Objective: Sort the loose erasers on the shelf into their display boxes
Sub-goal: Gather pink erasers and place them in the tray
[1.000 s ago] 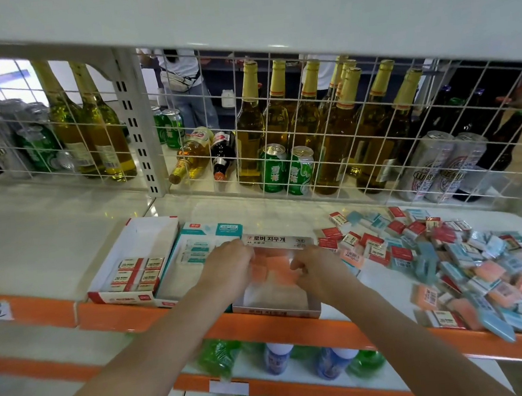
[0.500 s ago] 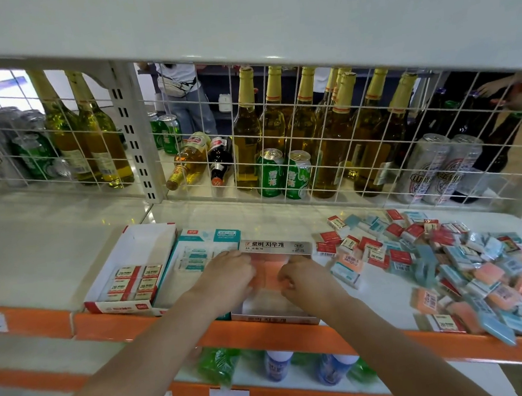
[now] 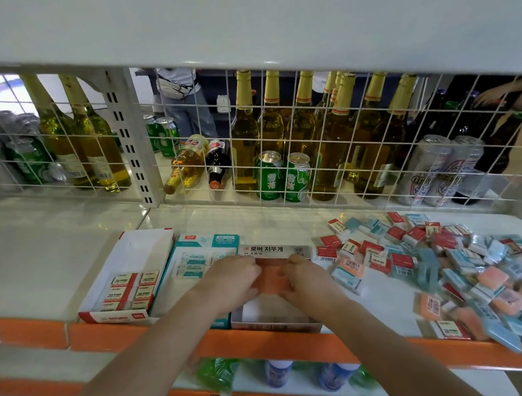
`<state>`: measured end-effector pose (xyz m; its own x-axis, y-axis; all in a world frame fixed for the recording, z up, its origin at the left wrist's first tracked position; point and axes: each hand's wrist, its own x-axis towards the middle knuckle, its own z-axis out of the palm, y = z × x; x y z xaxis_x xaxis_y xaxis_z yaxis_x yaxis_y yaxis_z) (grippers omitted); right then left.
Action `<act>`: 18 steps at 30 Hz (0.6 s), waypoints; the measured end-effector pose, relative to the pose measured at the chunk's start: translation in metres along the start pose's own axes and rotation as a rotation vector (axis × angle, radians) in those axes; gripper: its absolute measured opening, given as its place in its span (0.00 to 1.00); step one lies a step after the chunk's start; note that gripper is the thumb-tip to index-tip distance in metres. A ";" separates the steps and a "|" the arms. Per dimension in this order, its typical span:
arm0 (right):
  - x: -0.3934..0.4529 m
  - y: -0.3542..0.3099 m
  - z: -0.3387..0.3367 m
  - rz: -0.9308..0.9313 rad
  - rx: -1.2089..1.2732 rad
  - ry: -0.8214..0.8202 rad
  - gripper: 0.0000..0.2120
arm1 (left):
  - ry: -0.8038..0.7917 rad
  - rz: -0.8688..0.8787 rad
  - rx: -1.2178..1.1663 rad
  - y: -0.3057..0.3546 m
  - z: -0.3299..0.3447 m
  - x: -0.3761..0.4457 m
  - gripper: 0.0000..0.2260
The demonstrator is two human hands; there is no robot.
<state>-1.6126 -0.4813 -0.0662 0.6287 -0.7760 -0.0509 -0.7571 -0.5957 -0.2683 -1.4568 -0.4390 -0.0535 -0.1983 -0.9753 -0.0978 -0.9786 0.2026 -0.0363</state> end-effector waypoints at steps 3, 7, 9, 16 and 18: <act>0.000 0.002 0.004 0.031 0.019 0.019 0.14 | 0.005 -0.003 0.004 -0.001 0.002 0.002 0.12; 0.003 0.003 0.006 0.057 0.016 0.030 0.11 | -0.001 -0.010 0.007 -0.001 0.003 0.003 0.13; 0.003 0.002 0.007 0.076 0.026 0.035 0.11 | -0.001 -0.008 0.005 0.000 0.003 0.002 0.13; -0.007 0.008 -0.007 0.062 0.160 0.122 0.15 | 0.044 -0.003 -0.126 -0.001 0.000 0.002 0.14; -0.016 0.017 -0.018 0.070 0.177 0.153 0.15 | 0.078 -0.017 -0.180 0.000 -0.003 0.003 0.16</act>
<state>-1.6386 -0.4831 -0.0531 0.5313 -0.8445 0.0678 -0.7464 -0.5045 -0.4340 -1.4579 -0.4425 -0.0511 -0.1782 -0.9838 -0.0212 -0.9746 0.1735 0.1414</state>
